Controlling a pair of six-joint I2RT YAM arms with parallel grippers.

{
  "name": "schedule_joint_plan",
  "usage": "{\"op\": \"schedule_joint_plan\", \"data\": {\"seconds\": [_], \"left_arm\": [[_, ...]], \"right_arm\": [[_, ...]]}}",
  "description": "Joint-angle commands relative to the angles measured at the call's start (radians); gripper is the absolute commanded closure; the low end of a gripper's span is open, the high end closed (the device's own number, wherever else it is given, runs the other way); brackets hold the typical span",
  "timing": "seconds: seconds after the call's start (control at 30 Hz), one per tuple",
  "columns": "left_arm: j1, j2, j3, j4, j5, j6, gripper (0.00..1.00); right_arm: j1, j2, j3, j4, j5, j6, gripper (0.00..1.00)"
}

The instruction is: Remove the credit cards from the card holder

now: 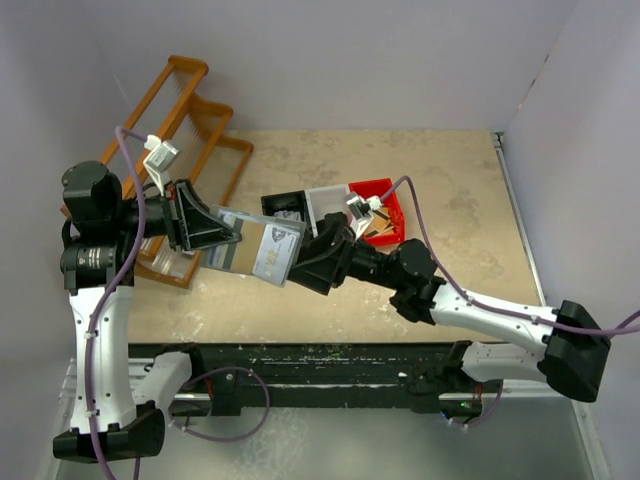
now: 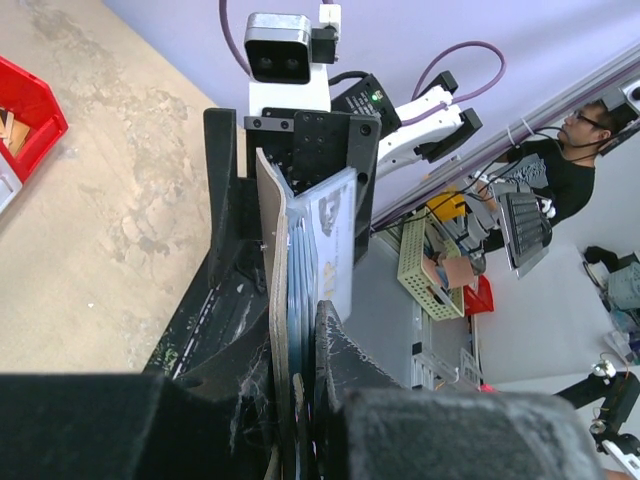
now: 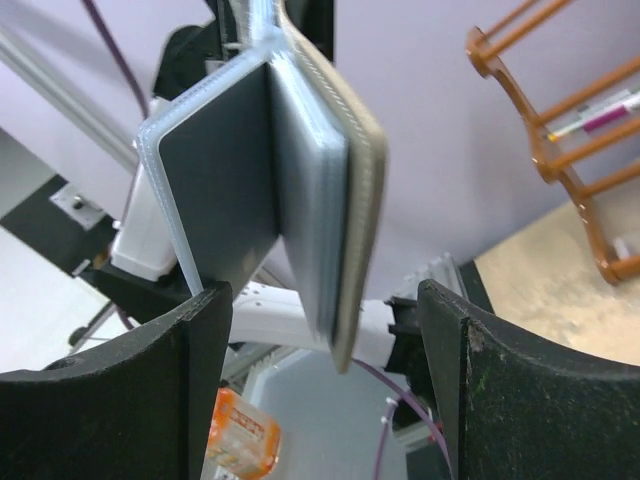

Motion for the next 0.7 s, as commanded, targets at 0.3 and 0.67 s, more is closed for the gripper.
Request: {"op": "schedule_joint_plan", "data": {"seconds": [0.3,0.67], "left_arm": [[-0.002,-0.021,0.008,0.06,-0.015,-0.041,0.98],[-0.002,-0.026,0.007,0.1,-0.029,-0.093,0.98]], "right_arm": [[0.032,0.023,-0.054,0.325,0.035,0.096,0.26],[0.04,-0.062,-0.084,0.315,0.082,0.082,0.23]]}}
